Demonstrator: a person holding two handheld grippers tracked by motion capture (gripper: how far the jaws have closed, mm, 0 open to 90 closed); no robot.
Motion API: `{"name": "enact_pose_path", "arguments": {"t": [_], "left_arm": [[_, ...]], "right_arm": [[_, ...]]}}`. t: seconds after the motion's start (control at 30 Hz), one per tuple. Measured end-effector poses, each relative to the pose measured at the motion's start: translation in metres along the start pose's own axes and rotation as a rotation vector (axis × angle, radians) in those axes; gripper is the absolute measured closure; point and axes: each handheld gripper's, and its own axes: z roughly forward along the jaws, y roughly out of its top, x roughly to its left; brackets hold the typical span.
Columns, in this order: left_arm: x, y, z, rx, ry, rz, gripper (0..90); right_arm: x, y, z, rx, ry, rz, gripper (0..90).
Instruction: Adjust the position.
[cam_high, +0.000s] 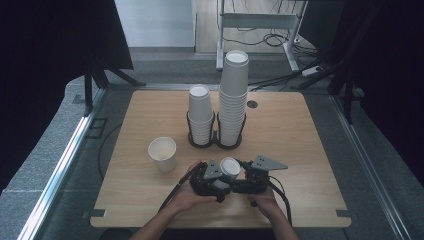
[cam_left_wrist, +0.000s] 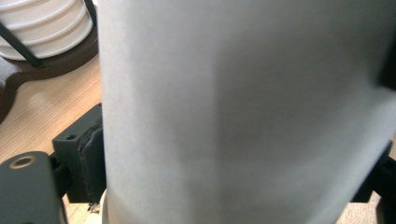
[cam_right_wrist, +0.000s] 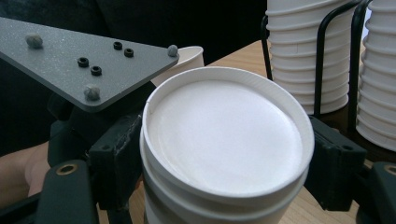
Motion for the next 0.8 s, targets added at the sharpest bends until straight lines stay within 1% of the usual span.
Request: {"name": "enact_pose_path", "arguments": {"t": [0.17,0.23,0.33,0.47,0.6,0.7,0.8], "left_arm": [[0.001,0.001,0.000,-0.002,-0.007,-0.014,9.4],[0.001,0.001,-0.001,-0.004,-0.014,-0.022,7.1],[0.000,0.002,-0.001,-0.010,-0.013,-0.025,4.8],[0.000,0.003,-0.003,-0.013,-0.010,-0.030,3.8],[0.002,0.004,-0.007,-0.030,-0.024,-0.025,3.5],[0.002,0.005,-0.009,-0.035,-0.026,-0.029,3.3],[0.002,0.005,-0.009,-0.033,-0.025,-0.027,3.2]], "right_arm": [[0.000,0.000,0.000,-0.010,0.000,-0.003,24.5],[0.001,0.000,0.000,-0.012,0.001,-0.010,24.5],[0.000,0.000,-0.001,-0.018,0.001,-0.005,24.6],[-0.003,-0.001,-0.003,-0.042,-0.003,0.034,24.6],[-0.009,-0.002,-0.005,-0.082,0.017,0.099,24.7],[-0.011,-0.003,-0.007,-0.109,0.029,0.134,24.8],[-0.012,-0.003,-0.008,-0.122,0.030,0.144,24.8]]}}
